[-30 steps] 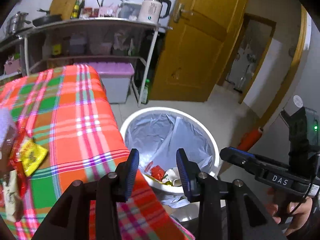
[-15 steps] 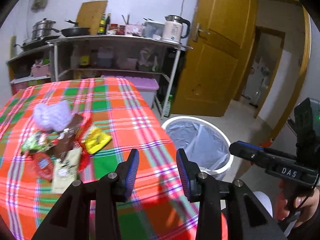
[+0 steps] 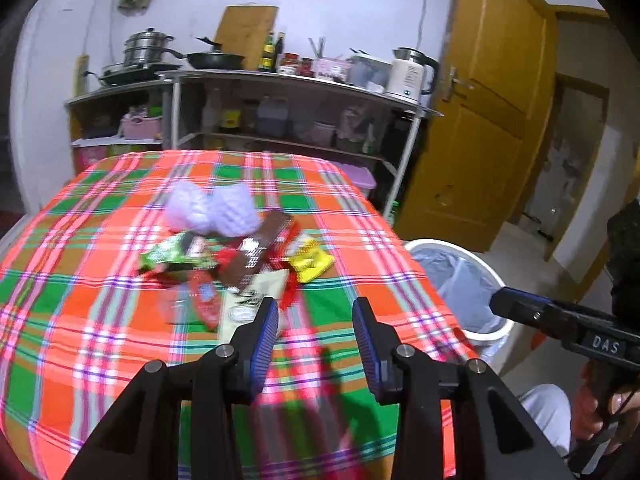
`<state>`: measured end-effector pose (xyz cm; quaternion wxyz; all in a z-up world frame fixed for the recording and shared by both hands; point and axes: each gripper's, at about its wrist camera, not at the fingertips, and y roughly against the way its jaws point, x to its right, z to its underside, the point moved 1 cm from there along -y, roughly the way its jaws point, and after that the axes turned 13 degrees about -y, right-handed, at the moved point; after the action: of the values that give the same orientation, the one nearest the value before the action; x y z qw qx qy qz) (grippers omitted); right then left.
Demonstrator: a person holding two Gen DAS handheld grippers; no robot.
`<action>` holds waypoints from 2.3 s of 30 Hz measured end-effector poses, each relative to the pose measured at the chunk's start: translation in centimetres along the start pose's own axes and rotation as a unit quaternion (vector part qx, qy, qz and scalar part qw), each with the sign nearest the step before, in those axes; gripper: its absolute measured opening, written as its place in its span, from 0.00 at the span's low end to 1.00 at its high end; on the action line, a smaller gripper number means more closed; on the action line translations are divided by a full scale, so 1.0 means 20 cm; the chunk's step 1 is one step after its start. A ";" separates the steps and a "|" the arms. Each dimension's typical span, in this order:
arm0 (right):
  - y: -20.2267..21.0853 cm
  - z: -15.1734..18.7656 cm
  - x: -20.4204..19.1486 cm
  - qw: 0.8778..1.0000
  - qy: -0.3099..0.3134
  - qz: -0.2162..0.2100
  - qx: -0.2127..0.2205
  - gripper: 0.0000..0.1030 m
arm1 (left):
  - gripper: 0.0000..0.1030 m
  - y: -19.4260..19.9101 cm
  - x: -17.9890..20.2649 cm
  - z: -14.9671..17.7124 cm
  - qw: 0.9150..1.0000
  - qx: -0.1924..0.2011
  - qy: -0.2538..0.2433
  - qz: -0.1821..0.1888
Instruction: Collect trash
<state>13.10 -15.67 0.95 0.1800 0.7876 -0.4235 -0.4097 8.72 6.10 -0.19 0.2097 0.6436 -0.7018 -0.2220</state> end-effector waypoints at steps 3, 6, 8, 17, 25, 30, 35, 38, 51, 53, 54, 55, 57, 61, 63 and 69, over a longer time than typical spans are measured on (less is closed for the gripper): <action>-0.06 0.02 -0.06 1.000 0.013 -0.007 -0.013 0.31 | 0.37 -0.01 -0.09 0.02 1.000 -0.006 0.012 -0.017; -0.11 0.02 -0.11 0.999 0.020 -0.012 -0.024 0.31 | 0.39 -0.02 -0.18 0.05 0.999 -0.012 0.029 -0.031; -0.14 0.02 -0.12 0.999 0.022 -0.014 -0.030 0.31 | 0.45 -0.03 -0.24 0.06 0.998 -0.015 0.041 -0.039; -0.22 0.03 -0.15 0.998 0.028 -0.008 -0.048 0.31 | 0.50 -0.18 -0.39 0.10 0.994 -0.048 0.083 -0.046; -0.28 0.01 -0.16 0.998 0.027 -0.007 -0.058 0.31 | 0.50 -0.27 -0.46 0.10 0.992 -0.067 0.102 -0.045; -0.33 0.00 -0.19 0.997 0.030 -0.010 -0.063 0.31 | 0.47 -0.30 -0.46 0.11 0.991 -0.072 0.102 -0.037; -0.37 -0.01 -0.22 0.997 0.032 -0.019 -0.073 0.31 | 0.40 -0.26 -0.47 0.11 0.993 -0.059 0.099 -0.033; -0.40 0.00 -0.26 0.996 0.035 -0.028 -0.081 0.31 | 0.40 -0.22 -0.48 0.12 0.993 -0.049 0.099 -0.033; -0.66 0.04 -0.43 0.990 0.037 -0.047 -0.128 0.31 | 0.40 -0.08 -0.53 0.17 0.994 -0.030 0.097 -0.035; -0.70 0.03 -0.43 0.990 0.031 -0.043 -0.131 0.31 | 0.40 -0.08 -0.54 0.17 0.994 -0.028 0.096 -0.034; -0.71 0.03 -0.43 0.990 0.029 -0.043 -0.133 0.31 | 0.40 -0.07 -0.54 0.17 0.994 -0.028 0.096 -0.034; -0.72 0.03 -0.44 0.990 0.027 -0.043 -0.136 0.31 | 0.40 -0.07 -0.54 0.17 0.994 -0.028 0.096 -0.034; -0.75 0.03 -0.44 0.989 0.026 -0.041 -0.139 0.31 | 0.40 -0.07 -0.54 0.17 0.994 -0.028 0.096 -0.034; -0.79 0.04 -0.46 0.988 0.025 -0.035 -0.151 0.26 | 0.40 -0.07 -0.54 0.17 0.994 -0.029 0.096 -0.033; -0.79 0.05 -0.46 0.988 0.027 -0.027 -0.149 0.16 | 0.40 -0.07 -0.53 0.17 0.995 -0.030 0.094 -0.032; -0.74 0.04 -0.44 0.990 0.031 -0.027 -0.133 0.12 | 0.40 -0.06 -0.48 0.16 0.996 -0.029 0.086 -0.028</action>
<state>17.38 -0.01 -4.54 0.2850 0.7804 -0.3382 -0.4421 8.71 15.72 -3.56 0.2812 0.6733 -0.6563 -0.1922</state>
